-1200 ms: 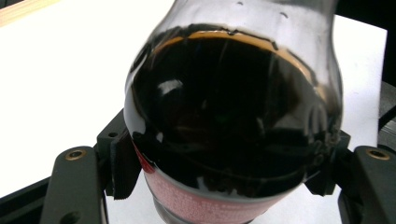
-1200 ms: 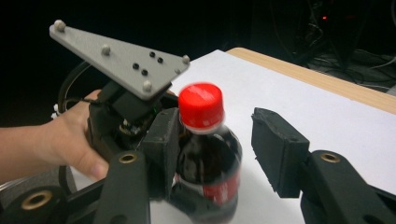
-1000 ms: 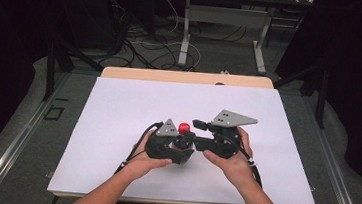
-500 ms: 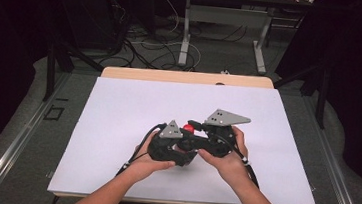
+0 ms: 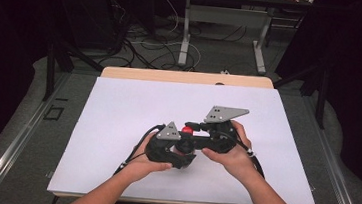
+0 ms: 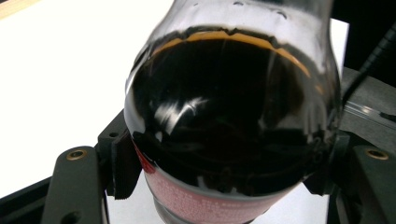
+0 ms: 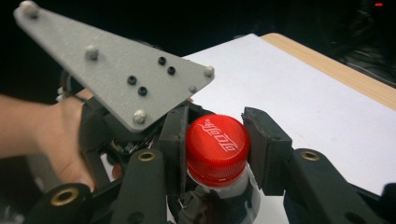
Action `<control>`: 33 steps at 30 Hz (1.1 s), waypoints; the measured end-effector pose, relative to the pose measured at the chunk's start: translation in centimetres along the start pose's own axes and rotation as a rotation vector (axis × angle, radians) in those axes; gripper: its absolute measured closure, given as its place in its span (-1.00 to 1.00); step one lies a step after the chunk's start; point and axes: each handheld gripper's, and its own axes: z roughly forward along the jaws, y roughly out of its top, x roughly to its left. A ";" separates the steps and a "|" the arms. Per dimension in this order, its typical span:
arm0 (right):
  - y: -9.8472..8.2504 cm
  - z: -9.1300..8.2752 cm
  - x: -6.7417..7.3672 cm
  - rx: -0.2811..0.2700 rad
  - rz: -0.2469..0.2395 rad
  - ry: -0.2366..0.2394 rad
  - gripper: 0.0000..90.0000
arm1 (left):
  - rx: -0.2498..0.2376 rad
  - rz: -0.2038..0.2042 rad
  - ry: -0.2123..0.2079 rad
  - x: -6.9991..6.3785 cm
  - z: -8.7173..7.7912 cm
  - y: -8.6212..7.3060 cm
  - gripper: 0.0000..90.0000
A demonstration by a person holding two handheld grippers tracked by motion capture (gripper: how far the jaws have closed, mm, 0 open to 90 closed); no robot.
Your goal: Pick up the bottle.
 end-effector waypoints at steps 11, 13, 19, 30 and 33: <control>1.2 -0.8 -2.0 0.048 -0.182 0.294 0.37 | -0.004 0.085 -0.101 -0.6 -0.6 0.6 -0.34; 1.4 -0.9 -2.3 0.039 -0.236 0.348 0.36 | 0.000 0.100 -0.113 -0.8 -0.6 0.8 -0.34; 1.7 -1.0 -2.8 0.067 -0.296 0.452 0.36 | -0.004 0.134 -0.155 -1.0 -0.5 0.8 -0.34; 2.2 -0.9 -2.9 0.096 -0.347 0.569 0.36 | 0.005 0.191 -0.225 -1.2 -0.6 0.9 -0.34; 2.2 -0.8 -2.9 0.103 -0.363 0.595 0.36 | 0.007 0.203 -0.244 -1.4 -0.6 0.9 -0.34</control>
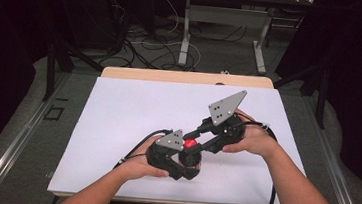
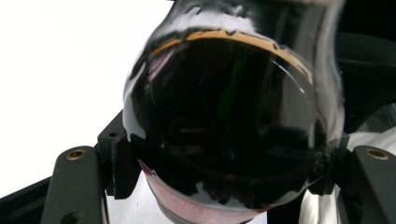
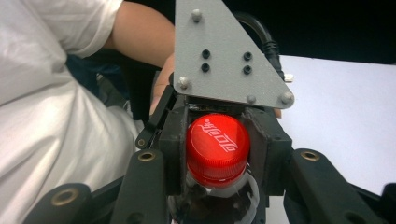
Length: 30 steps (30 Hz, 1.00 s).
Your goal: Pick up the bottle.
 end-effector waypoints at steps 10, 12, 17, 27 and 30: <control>0.5 -0.6 0.1 -0.050 0.109 -0.166 0.20 | -0.013 -0.095 0.114 0.6 -0.6 -0.1 -0.35; 1.0 -0.8 0.6 -0.089 0.140 -0.267 0.13 | -0.012 -0.126 0.151 0.8 -0.7 -0.2 -0.35; 1.5 -0.8 2.1 -0.122 0.210 -0.506 0.16 | -0.025 -0.202 0.240 1.0 -0.9 -0.4 -0.35; 1.7 1.7 4.1 -0.106 0.363 -0.762 0.22 | -0.024 -0.285 0.383 1.0 -0.7 -0.1 -0.35; 1.7 2.7 4.1 -0.108 0.368 -0.804 0.22 | -0.028 -0.302 0.409 0.8 -0.5 0.0 -0.35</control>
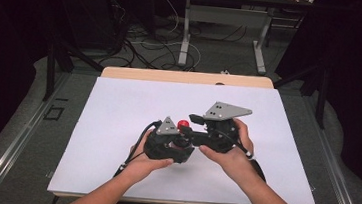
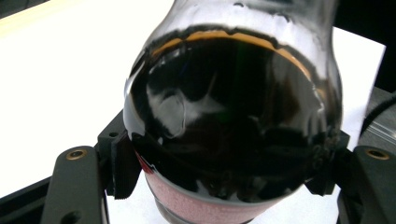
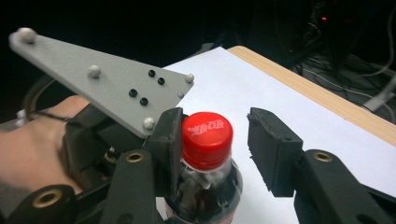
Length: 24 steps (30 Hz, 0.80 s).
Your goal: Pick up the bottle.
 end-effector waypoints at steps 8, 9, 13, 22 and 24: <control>-0.5 1.0 0.3 -0.006 0.042 -0.023 0.32 | -0.010 -0.015 0.038 0.2 0.0 -0.3 -0.35; -0.5 1.1 0.3 -0.010 0.045 -0.021 0.32 | -0.001 -0.011 0.033 0.3 -0.1 -0.3 -0.35; -0.7 1.2 0.4 -0.011 0.067 -0.019 0.32 | -0.025 -0.014 0.045 0.1 0.0 -0.4 -0.35; -0.8 1.4 0.0 -0.008 0.044 0.031 0.35 | -0.014 0.008 0.009 0.3 -0.1 -0.7 -0.34; -0.8 1.3 -0.3 0.011 0.027 0.071 0.35 | -0.013 0.020 -0.006 0.4 -0.2 -0.9 -0.34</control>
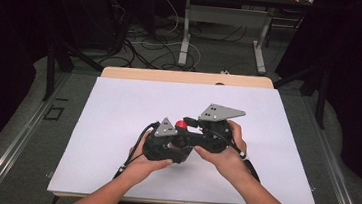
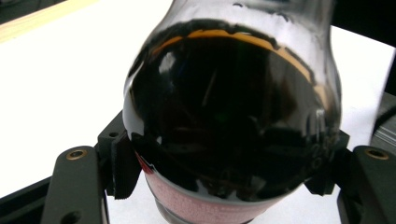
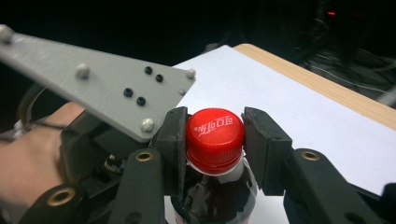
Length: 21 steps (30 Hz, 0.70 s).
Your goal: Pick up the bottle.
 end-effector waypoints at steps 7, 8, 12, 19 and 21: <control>0.5 -0.5 -2.1 0.031 -0.122 0.248 0.35 | -0.002 0.090 -0.093 -0.4 -0.8 -0.2 -0.34; 0.6 -0.6 -2.3 0.033 -0.192 0.308 0.35 | -0.014 0.096 -0.106 -0.6 -0.8 -0.3 -0.34; 1.0 -1.0 -3.3 0.041 -0.276 0.459 0.35 | -0.010 0.125 -0.173 -1.1 -1.1 -0.2 -0.34; 1.2 -1.2 -3.7 0.026 -0.250 0.466 0.32 | -0.011 0.084 -0.141 -1.1 -1.1 0.2 -0.34; 1.0 -1.5 -2.9 0.004 -0.202 0.366 0.27 | -0.018 0.054 -0.111 -0.9 -1.1 0.2 -0.34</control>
